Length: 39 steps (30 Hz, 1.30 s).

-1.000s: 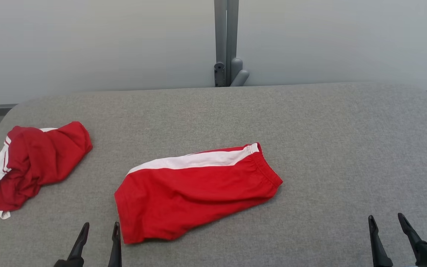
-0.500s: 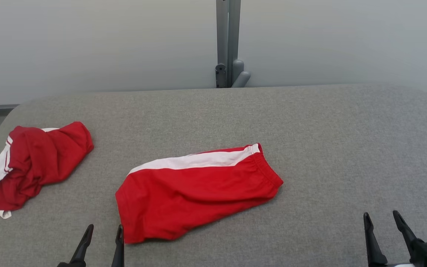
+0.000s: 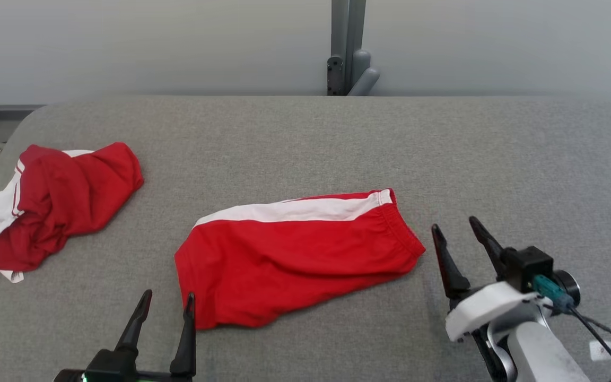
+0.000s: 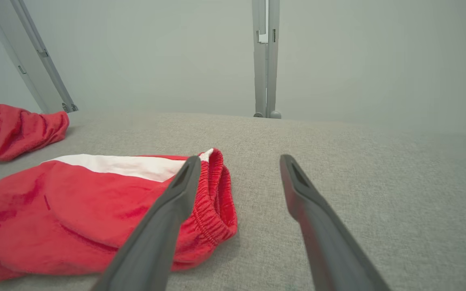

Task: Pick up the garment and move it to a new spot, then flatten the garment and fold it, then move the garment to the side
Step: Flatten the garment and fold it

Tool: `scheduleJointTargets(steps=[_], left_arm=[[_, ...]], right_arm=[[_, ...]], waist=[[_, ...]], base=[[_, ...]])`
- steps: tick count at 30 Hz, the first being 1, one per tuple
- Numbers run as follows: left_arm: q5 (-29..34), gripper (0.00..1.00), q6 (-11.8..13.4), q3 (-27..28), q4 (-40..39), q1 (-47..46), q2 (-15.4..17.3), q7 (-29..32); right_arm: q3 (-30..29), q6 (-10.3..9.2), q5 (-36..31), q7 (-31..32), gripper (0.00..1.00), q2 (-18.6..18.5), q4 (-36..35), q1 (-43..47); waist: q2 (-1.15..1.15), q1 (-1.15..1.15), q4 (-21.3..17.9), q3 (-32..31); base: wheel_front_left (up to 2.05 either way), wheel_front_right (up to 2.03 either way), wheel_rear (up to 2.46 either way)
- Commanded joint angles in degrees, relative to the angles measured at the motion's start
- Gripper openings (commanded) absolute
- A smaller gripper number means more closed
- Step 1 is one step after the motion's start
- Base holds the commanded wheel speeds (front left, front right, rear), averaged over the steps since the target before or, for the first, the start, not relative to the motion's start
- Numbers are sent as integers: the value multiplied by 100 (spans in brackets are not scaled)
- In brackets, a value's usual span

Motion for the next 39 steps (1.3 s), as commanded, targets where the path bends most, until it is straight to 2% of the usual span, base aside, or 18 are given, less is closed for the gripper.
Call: scheduleJointTargets(steps=[1, 7, 13, 23, 27, 28, 30, 32, 35, 39], left_arm=[[-34, 100, -20, -23, -25, -141, -22, -2], [-72, 100, -38, -243, -45, -442, -65, -2], [-164, 100, -33, -343, -79, -611, -78, -2], [-263, 100, 46, -387, -103, -652, -80, -2], [-283, 100, 51, -414, -80, -652, -80, -2], [-288, 100, 55, -415, -77, -634, -79, -2], [-291, 100, 56, -424, -62, -594, -79, -2], [-288, 100, 57, -412, -48, -547, -79, -2], [-284, 100, 53, -395, -45, -484, -78, -2], [-269, 100, 46, -392, -30, -419, -78, -2]], right_arm=[[109, -1, -15, 11, 100, 2, 267, -302], [112, -3, -45, 6, 100, 111, 1717, -1387], [-18, -3, -138, -2, 100, 141, 2910, -2031], [-150, -4, -8, -8, 100, 160, 3992, -2270], [-4, -6, 412, 164, 100, 172, 4389, -2239], [70, -7, 641, 256, 81, 176, 4442, -2211], [433, -4, 1370, 522, 0, 189, 4301, -2080], [842, -1, 2121, 760, 0, 228, 3987, -1922], [1016, -3, 2945, 876, 0, 198, 3626, -1792], [912, -27, 3735, 970, 0, -332, 3419, -1468]], waist=[[32, 0, 260, 259], [32, 0, 673, 574], [32, 0, 946, 773], [32, 0, 952, 773], [32, 0, 882, 722], [32, 0, 853, 701], [32, 0, 796, 656], [32, 0, 696, 617], [32, 0, 516, 558], [32, 0, 284, 485]], base=[[0, 0, 0], [0, 0, 0], [0, 0, 0], [0, 0, 0], [0, 0, 0], [0, 0, 0], [0, 0, 0], [0, 0, 0], [0, 0, 0], [0, 0, 0]])
